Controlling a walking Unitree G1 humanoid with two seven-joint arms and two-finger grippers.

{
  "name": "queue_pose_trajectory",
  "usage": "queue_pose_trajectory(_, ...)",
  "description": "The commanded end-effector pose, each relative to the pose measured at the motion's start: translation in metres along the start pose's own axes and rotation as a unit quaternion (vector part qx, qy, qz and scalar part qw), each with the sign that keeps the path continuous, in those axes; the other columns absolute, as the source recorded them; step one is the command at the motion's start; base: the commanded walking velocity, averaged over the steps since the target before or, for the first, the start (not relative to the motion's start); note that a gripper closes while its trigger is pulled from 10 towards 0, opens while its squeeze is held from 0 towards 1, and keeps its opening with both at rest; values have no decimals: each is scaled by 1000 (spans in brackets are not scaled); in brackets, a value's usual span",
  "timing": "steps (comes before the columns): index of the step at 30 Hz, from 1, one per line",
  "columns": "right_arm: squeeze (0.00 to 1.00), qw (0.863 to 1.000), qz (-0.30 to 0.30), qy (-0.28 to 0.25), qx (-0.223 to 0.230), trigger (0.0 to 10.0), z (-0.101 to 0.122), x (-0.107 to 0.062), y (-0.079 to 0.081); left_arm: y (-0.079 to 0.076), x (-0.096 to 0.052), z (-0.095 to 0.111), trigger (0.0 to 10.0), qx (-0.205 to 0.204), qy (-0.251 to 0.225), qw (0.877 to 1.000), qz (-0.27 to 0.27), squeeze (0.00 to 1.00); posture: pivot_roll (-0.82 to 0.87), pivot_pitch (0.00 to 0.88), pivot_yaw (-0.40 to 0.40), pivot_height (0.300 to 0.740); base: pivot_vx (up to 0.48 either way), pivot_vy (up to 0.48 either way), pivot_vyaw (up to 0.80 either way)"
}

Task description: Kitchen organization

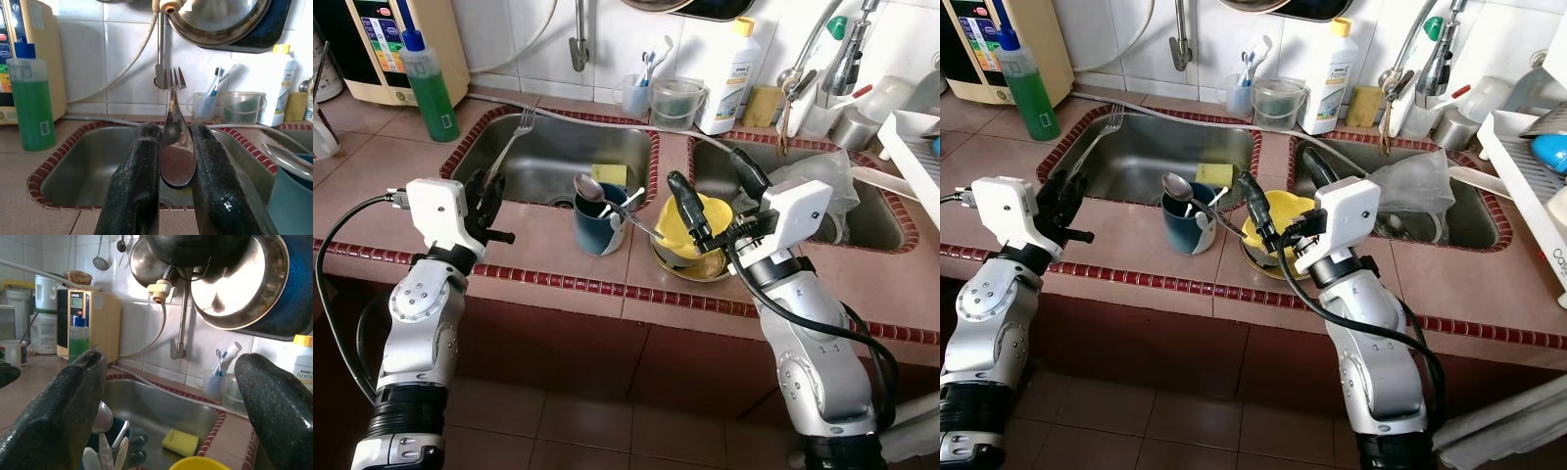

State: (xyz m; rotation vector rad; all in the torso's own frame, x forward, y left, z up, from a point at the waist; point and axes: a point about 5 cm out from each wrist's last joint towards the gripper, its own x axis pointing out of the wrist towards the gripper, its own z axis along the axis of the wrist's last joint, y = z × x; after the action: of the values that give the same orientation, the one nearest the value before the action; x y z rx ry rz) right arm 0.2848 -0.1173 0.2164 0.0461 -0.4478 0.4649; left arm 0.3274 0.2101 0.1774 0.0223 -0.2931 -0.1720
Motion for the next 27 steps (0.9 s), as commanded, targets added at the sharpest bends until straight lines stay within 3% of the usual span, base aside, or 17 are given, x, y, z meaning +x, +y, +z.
queue_pose_trajectory(1,0,1000,-7,-15,-8,10000,9,0,-4,-4,6,7,10000,0,-10,1000,-13,0,-36,25,-43,740,296,0,0)
queue_pose_trajectory(27,0,1000,-11,-12,-9,10000,11,0,-6,-8,9,7,10000,-3,-11,1000,-15,0,-47,41,-45,740,289,0,0)
